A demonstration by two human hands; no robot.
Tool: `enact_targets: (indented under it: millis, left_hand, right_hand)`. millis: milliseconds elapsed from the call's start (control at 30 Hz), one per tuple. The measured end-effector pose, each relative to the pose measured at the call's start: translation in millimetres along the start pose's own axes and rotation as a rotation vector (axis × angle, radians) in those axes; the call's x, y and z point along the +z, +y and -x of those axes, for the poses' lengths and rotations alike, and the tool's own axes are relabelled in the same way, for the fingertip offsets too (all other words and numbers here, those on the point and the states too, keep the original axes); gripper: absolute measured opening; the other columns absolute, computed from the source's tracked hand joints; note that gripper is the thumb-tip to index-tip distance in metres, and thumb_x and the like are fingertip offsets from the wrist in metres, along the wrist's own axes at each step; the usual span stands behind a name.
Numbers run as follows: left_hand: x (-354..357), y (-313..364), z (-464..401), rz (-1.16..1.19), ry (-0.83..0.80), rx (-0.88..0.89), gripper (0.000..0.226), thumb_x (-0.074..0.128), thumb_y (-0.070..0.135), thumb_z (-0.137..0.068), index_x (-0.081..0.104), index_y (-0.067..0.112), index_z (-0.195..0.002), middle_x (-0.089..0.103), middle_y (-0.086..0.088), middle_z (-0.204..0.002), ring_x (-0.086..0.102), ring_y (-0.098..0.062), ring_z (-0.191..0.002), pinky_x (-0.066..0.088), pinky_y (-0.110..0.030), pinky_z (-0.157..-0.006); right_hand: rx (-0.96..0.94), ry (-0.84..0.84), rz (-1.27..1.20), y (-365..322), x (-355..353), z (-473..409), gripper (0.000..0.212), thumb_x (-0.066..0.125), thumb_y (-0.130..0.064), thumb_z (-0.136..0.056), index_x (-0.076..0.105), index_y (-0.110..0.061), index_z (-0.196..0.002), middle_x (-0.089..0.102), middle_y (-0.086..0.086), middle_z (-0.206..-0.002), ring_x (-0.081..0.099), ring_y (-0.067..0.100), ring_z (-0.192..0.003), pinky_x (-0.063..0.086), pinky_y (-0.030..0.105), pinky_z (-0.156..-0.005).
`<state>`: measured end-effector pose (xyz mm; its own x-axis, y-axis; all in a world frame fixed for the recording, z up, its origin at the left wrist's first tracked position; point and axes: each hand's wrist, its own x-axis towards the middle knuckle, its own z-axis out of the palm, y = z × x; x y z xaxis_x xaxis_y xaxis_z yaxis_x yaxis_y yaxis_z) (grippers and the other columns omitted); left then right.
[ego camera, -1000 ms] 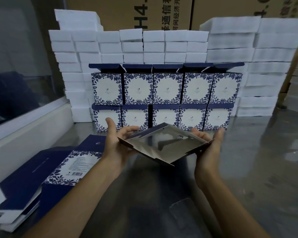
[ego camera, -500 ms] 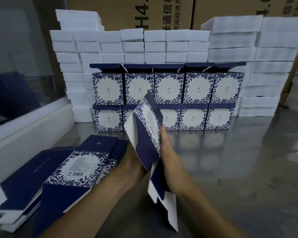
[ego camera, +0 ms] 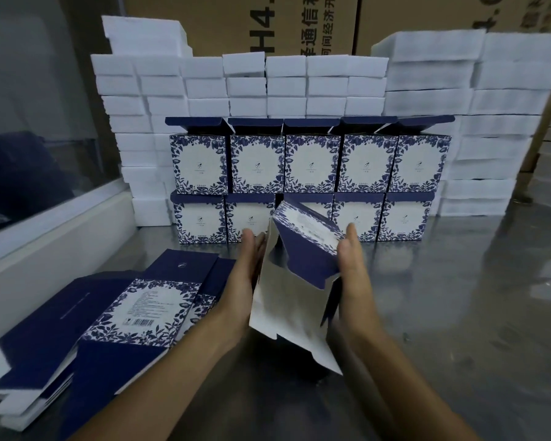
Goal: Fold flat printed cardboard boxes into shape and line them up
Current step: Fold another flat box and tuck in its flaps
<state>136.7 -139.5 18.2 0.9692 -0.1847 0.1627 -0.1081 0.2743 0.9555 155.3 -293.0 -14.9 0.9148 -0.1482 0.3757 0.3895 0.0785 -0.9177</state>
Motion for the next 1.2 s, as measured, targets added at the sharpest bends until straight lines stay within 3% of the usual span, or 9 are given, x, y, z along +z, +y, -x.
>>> enact_targets:
  millis: [100,200,333,500,700,800,867,933,1200]
  left_hand:
    - [-1.6,-12.2,7.9,-0.224,-0.125,0.082,0.092,0.053,0.086,-0.065,0.045,0.031,-0.138,0.064,0.014,-0.128,0.056,-0.007,-0.125,0.045,-0.028,-0.104]
    - [0.7,-17.8,11.7,-0.436,-0.136,0.224,0.094,0.058,0.09,-0.054,0.028,0.045,-0.131,0.056,0.037,-0.124,0.046,0.024,-0.114,0.039,-0.004,-0.09]
    - [1.0,-18.7,12.9,-0.416,-0.109,0.264,0.114,0.063,0.088,-0.049,0.015,0.04,-0.14,0.041,0.018,-0.14,0.042,0.021,-0.12,0.036,-0.001,-0.09]
    - [-5.9,-28.7,6.9,-0.445,0.0,0.261,0.126,0.054,0.096,-0.047,0.006,0.04,-0.149,0.037,0.017,-0.149,0.038,0.009,-0.133,0.038,-0.015,-0.106]
    - [-17.6,-43.0,-2.9,-0.533,0.091,0.261,0.113,0.049,0.094,-0.059,0.013,0.042,-0.152,0.041,0.022,-0.149,0.038,0.004,-0.136,0.034,-0.022,-0.112]
    - [-23.0,-43.9,-5.4,-0.493,0.219,0.303,0.088,0.045,0.083,-0.072,0.04,0.031,-0.144,0.06,0.041,-0.112,0.056,0.016,-0.106,0.042,-0.002,-0.083]
    - [-22.7,-44.7,-5.4,-0.454,0.338,0.344,0.065,0.037,0.074,-0.08,0.066,0.02,-0.103,0.064,0.035,-0.076,0.058,0.015,-0.071,0.04,-0.002,-0.061]
    - [-22.4,-45.1,-5.1,-0.429,0.407,0.353,0.064,0.036,0.07,-0.088,0.063,0.013,-0.075,0.056,0.022,-0.052,0.051,0.006,-0.049,0.036,-0.008,-0.049]
    - [-19.4,-49.2,-3.1,-0.686,0.315,0.49,0.049,0.046,0.043,-0.097,0.064,0.001,-0.08,0.061,-0.011,-0.069,0.056,-0.02,-0.064,0.044,-0.04,-0.063]
  right_hand:
    - [0.045,0.001,-0.014,6.6,-7.3,-2.9,0.087,0.044,-0.097,-0.067,0.023,-0.063,-0.144,0.034,-0.051,-0.138,0.03,-0.021,-0.134,0.021,0.039,-0.123]
    - [0.07,-0.018,0.004,14.4,-10.9,-4.2,0.092,0.041,-0.094,-0.074,0.029,-0.047,-0.152,0.04,-0.025,-0.153,0.038,0.004,-0.142,0.03,0.048,-0.119]
    - [0.081,-0.081,0.062,-0.2,-16.9,-3.1,0.076,0.047,-0.084,-0.079,0.06,-0.029,-0.13,0.069,-0.005,-0.124,0.064,0.016,-0.117,0.047,0.049,-0.105]
    - [0.099,-0.315,0.117,-8.5,-26.8,0.9,0.072,0.076,-0.053,-0.073,0.054,-0.021,-0.134,0.071,-0.007,-0.122,0.066,0.011,-0.113,0.051,0.02,-0.089]
    - [0.151,-0.431,0.151,-11.5,-40.1,2.1,0.081,0.088,-0.03,-0.073,0.048,-0.026,-0.143,0.066,-0.006,-0.132,0.06,0.012,-0.124,0.05,0.032,-0.103]
    - [0.256,-0.317,0.04,-4.8,-42.8,-0.2,0.07,0.079,-0.029,-0.072,0.057,-0.018,-0.138,0.068,0.004,-0.129,0.064,0.018,-0.115,0.054,0.038,-0.098]
    - [0.331,-0.177,-0.119,0.5,-44.9,-2.7,0.044,0.073,-0.03,-0.074,0.07,-0.01,-0.114,0.075,0.01,-0.106,0.072,0.02,-0.09,0.06,0.038,-0.079]
    - [0.348,-0.016,-0.172,4.9,-49.2,-6.4,0.031,0.07,-0.03,-0.08,0.071,-0.008,-0.102,0.077,0.01,-0.095,0.073,0.02,-0.08,0.059,0.04,-0.075]
    - [0.159,0.439,-0.247,5.5,-47.2,-13.7,0.047,0.072,0.001,-0.088,0.048,-0.027,-0.118,0.069,0.001,-0.103,0.07,0.018,-0.085,0.06,0.032,-0.056]
